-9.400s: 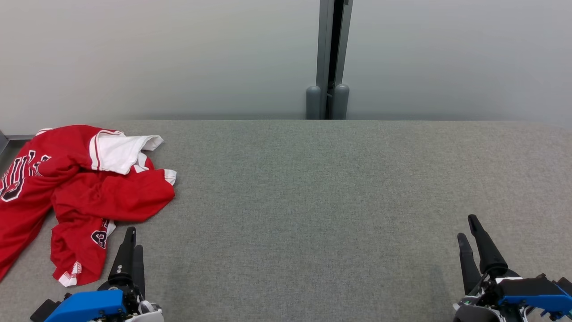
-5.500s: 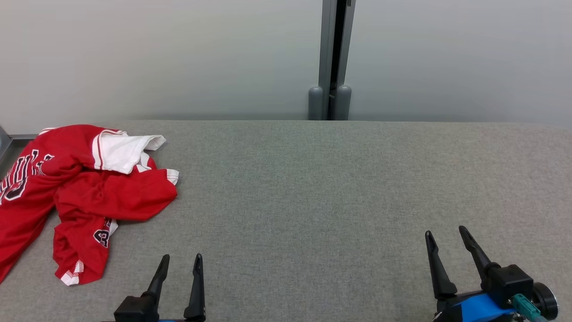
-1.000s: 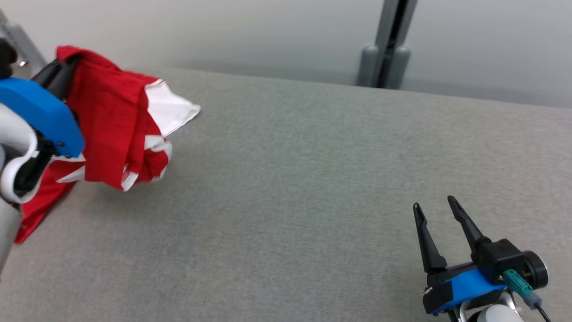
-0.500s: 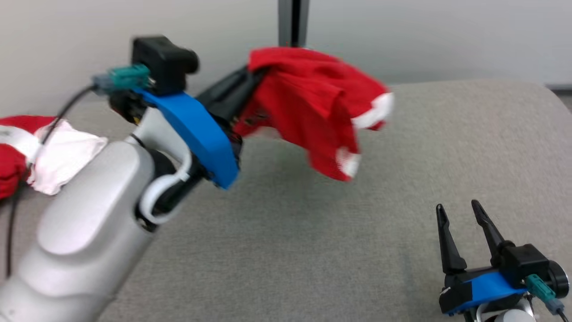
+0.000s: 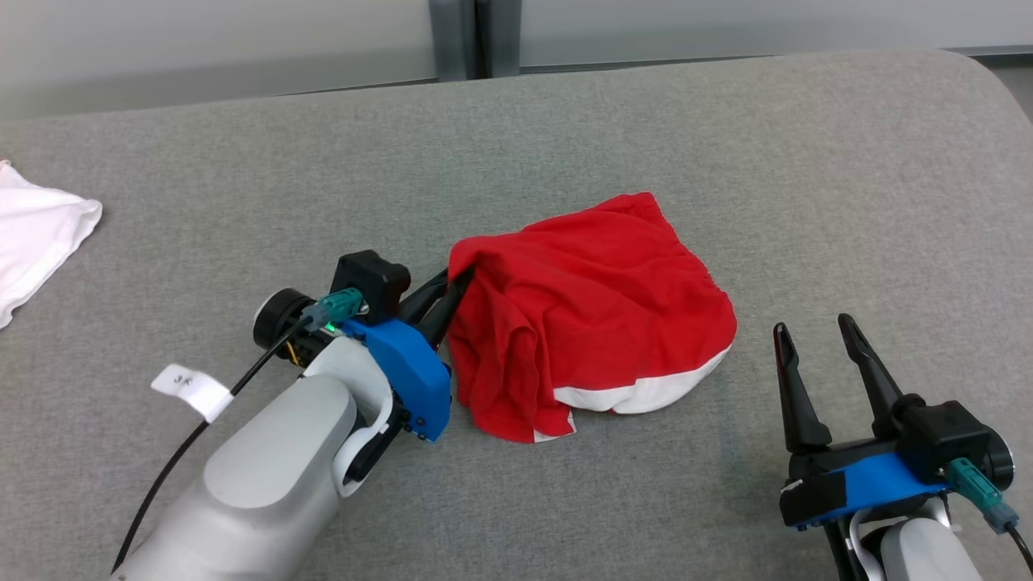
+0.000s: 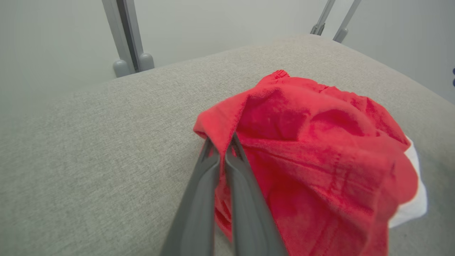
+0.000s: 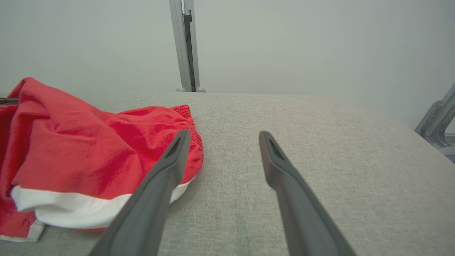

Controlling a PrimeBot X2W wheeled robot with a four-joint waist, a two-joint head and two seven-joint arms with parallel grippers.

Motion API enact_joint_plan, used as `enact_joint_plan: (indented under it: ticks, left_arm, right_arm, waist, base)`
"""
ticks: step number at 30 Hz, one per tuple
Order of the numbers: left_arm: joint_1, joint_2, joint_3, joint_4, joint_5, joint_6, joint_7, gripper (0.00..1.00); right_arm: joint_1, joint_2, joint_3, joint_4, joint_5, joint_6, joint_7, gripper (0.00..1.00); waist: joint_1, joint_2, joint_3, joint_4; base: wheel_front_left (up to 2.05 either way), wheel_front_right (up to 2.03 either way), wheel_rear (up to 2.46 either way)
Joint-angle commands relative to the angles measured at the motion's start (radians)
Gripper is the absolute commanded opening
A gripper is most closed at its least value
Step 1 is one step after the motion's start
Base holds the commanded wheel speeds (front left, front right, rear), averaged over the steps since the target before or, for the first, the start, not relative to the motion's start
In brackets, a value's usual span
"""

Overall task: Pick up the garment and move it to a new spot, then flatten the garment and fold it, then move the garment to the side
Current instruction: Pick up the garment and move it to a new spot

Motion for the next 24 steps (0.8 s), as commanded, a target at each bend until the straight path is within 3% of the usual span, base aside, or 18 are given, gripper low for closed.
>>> enact_joint_plan:
  ticks: [1,2,3,13,24]
  left_arm:
    - [0.007,-0.009,0.005,0.02,-0.001,-0.002,-0.029,0.26]
    - [0.006,-0.017,0.006,0.04,-0.001,-0.003,-0.054,0.77]
    - [0.004,-0.023,0.005,0.058,0.001,-0.004,-0.075,1.0]
    - [0.014,-0.049,0.022,0.098,0.015,-0.007,-0.196,1.0]
    - [0.312,-0.043,0.295,-0.139,0.076,0.11,-0.203,1.0]
  right_arm:
    - [-0.005,-0.003,-0.002,0.001,0.002,0.0,-0.001,1.0]
    - [-0.003,-0.003,-0.003,0.002,-0.001,0.0,-0.001,1.0]
    - [-0.001,-0.003,-0.004,0.004,-0.004,0.0,-0.001,1.0]
    - [-0.003,-0.003,0.009,0.005,-0.016,0.0,-0.001,1.0]
    - [0.06,-0.003,0.007,-0.016,-0.006,0.0,-0.001,1.0]
  waist:
    - [-0.0002,-0.0001,0.0,0.006]
    - [-0.0002,-0.0001,-0.002,0.012]
    - [-0.0002,-0.0001,-0.006,0.017]
    - [-0.0002,-0.0001,-0.08,0.08]
    - [-0.0002,-0.0001,-0.184,0.144]
  base:
    - [0.0,0.0,0.0]
    - [0.0,0.0,0.0]
    - [0.0,0.0,0.0]
    - [0.0,0.0,0.0]
    - [0.0,0.0,0.0]
